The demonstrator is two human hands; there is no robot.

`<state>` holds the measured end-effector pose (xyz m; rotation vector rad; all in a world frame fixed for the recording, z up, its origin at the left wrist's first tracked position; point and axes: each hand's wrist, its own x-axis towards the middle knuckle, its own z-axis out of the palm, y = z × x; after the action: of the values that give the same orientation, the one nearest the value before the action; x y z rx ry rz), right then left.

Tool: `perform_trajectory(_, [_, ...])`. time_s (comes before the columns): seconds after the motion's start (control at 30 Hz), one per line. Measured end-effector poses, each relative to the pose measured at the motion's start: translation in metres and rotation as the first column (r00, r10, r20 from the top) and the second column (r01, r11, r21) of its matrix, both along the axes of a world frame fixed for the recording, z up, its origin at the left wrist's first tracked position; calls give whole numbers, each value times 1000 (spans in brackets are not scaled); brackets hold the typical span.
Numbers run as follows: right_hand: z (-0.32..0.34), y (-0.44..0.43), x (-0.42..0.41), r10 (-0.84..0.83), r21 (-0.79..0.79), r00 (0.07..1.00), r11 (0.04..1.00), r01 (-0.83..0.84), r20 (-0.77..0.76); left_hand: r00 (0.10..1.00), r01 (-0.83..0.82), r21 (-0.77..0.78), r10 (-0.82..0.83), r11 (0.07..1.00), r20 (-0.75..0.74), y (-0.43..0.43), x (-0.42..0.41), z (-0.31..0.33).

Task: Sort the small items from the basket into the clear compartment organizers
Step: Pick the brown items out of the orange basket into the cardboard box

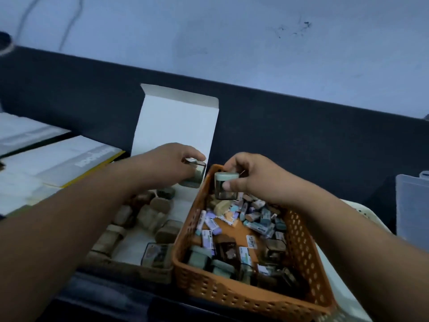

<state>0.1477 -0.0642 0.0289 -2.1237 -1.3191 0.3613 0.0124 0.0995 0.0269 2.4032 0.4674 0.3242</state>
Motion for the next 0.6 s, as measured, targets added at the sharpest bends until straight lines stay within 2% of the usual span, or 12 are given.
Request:
perform_trajectory(0.13, [-6, 47, -31, 92, 27, 995, 995, -93, 25, 985, -170, 2, 170, 985, -34, 31, -47, -4])
perform_trajectory(0.23, [-16, 78, -49, 173, -58, 977, 984, -167, 125, 969, -234, -9, 232, 972, -83, 45, -73, -13])
perform_trajectory(0.3, [-25, 92, -54, 215, -164, 951, 970, -181, 224, 963, -243, -3, 241, 970, -123, 50, -81, -22])
perform_trajectory(0.43, [-40, 103, -59, 271, -329, 909, 930, -163, 315, 952, -188, 47, 194, 981, -235, 50, -89, -40])
perform_trajectory(0.5, [-41, 102, -57, 247, -344, 898, 932, -118, 363, 944, -163, 139, 196, 977, -267, 50, -88, -47])
perform_trajectory(0.6, [-36, 91, -50, 168, -276, 902, 959, -57, 397, 962, -172, 212, 210, 962, -173, 47, -79, -49])
